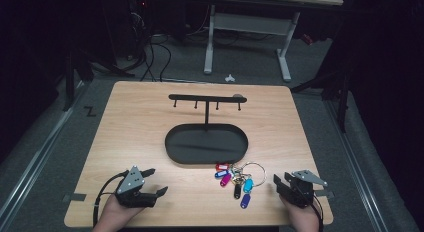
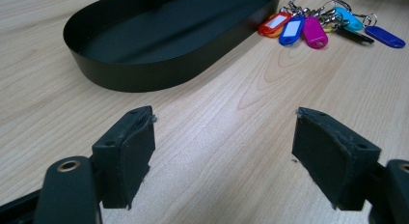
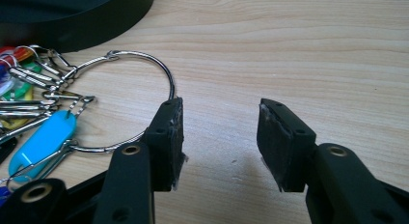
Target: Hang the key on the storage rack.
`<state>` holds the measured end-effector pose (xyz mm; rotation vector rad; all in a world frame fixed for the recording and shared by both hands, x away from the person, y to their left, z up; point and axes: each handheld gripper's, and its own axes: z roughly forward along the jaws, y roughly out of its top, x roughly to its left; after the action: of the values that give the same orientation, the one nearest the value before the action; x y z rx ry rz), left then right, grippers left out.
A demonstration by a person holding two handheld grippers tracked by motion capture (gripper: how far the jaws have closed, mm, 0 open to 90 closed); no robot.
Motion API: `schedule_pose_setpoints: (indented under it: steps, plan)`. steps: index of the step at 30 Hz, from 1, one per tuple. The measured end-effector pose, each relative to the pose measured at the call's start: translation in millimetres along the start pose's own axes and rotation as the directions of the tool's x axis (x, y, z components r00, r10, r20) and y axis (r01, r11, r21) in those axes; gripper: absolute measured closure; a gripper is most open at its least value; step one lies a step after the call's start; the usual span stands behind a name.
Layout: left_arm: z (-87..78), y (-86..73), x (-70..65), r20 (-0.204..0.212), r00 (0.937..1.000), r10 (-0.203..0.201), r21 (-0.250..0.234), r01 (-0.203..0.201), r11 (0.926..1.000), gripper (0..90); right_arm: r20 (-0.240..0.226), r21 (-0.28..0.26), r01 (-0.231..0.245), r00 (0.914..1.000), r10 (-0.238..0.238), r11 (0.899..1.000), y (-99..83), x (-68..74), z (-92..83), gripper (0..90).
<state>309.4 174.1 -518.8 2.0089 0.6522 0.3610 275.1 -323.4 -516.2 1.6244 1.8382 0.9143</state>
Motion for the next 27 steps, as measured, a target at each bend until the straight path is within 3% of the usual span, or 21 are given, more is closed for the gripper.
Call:
schedule_pose_setpoints:
  steps: [7, 16, 21, 27]
  plan:
    - [2.2, 3.8, -0.7, 0.005, 1.0000, -0.006, -0.011, 0.006, 0.9999, 24.4, -0.029, -0.014, 0.032, 0.9990, -0.033, 0.999, 1.5, 6.2, -6.9, 61.1]
    - [17.5, 11.5, -0.9, 0.038, 0.9992, 0.010, 0.002, -0.010, 0.9999, 25.9, -0.037, 0.000, 0.082, 0.9959, -0.082, 0.997, -0.4, 15.4, -9.5, 61.0]
    - [12.9, 13.2, 1.7, 0.050, 0.9987, -0.011, -0.023, 0.012, 0.9997, 27.5, -0.011, 0.071, 0.072, 0.9974, -0.071, 0.995, 9.0, 17.3, -3.6, 65.0]
    - [11.5, 12.9, 2.1, 0.053, 0.9984, -0.017, -0.024, 0.018, 0.9996, 27.6, -0.001, 0.133, 0.124, 0.9921, -0.125, 0.983, 21.3, 19.6, -3.3, 65.2]
